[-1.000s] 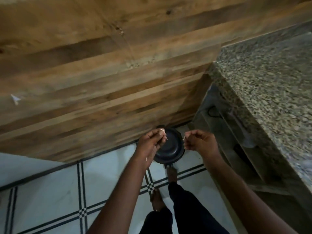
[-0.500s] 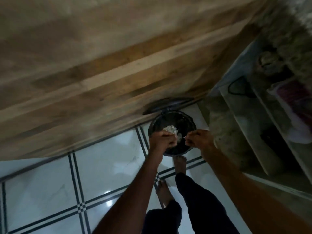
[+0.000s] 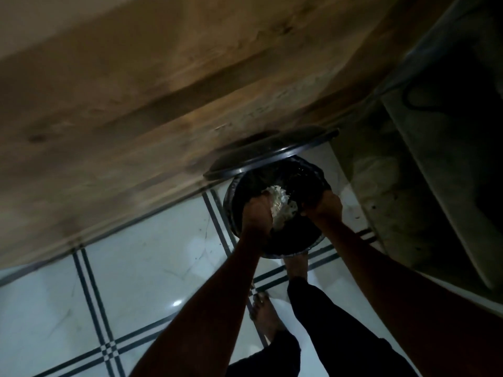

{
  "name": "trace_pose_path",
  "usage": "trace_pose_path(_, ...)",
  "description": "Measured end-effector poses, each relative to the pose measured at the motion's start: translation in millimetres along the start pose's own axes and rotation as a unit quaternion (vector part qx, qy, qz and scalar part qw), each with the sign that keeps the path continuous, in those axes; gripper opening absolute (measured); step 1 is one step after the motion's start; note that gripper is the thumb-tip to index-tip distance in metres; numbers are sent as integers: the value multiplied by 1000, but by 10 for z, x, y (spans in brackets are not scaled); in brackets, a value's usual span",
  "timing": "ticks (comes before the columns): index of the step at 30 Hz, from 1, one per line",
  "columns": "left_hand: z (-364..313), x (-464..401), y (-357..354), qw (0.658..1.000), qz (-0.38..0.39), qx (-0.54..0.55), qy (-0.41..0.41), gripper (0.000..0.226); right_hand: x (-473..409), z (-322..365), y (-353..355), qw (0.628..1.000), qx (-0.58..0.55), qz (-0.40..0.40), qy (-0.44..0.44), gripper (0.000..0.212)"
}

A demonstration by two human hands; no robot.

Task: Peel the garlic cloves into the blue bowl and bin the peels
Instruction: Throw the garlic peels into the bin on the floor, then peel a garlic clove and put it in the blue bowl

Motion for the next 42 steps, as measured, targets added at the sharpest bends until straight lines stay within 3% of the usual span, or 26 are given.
trace_pose_path(4, -90, 5, 43, 997, -2, -68, -29, 36, -118, -88, -86, 1000, -19, -17, 15, 28)
trace_pose_path(9, -311, 307, 545, 997, -22, -63, -29, 29, 178, 23, 234, 1000, 8, -21, 10, 34)
trace_pose_path(12, -497, 753, 994, 999, -29, 33, 2, 28, 667, 213, 605, 995, -87, 41, 35, 3)
trace_pose_path(13, -534, 912, 1148, 996, -48, 77, 5, 30, 842, 237, 736, 987, -148, 61, 31, 3)
trace_pose_path(15, -675, 1302, 1533, 981, -114, 157, 1, 33, 1277, 300, 1090, 959, -279, 55, 21, 7)
trace_pose_path(17, -815, 1664, 1866, 961, -158, 228, -21, 25, 1743, 366, 1517, 944, -327, 21, 33, 17)
trace_pose_path(19, -1052, 2076, 2259, 938, -166, 298, -60, 5, 2256, 413, 2001, 942, -327, -19, 73, 25)
trace_pose_path(22, -1460, 2705, 2754, 916, -162, 350, -114, 11, 3008, 428, 2753, 946, -278, -89, 144, 34)
trace_pose_path(27, -2349, 3744, 3165, 888, -109, 403, -194, 8, 4113, 81, 3832, 916, -268, -239, 179, 27)
trace_pose_path(31, -3120, 4509, 3092, 866, -25, 410, -286, 10, 4919, -507, 4429, 882, -266, -348, 172, 25)
trace_pose_path(42, -5069, 6396, 1727, 815, 150, 317, -461, 19, 6382, -3043, 5221, 798, -313, -512, 49, 14)
Point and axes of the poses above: each hand's wrist, its own x-axis away from the middle knuckle, its own y-axis out of the back of the hand, z = x × y, the point moved 4 cm from there along -x, towards the middle knuckle, and after that the axes turned 3 degrees about y, right-handed, at the moved point
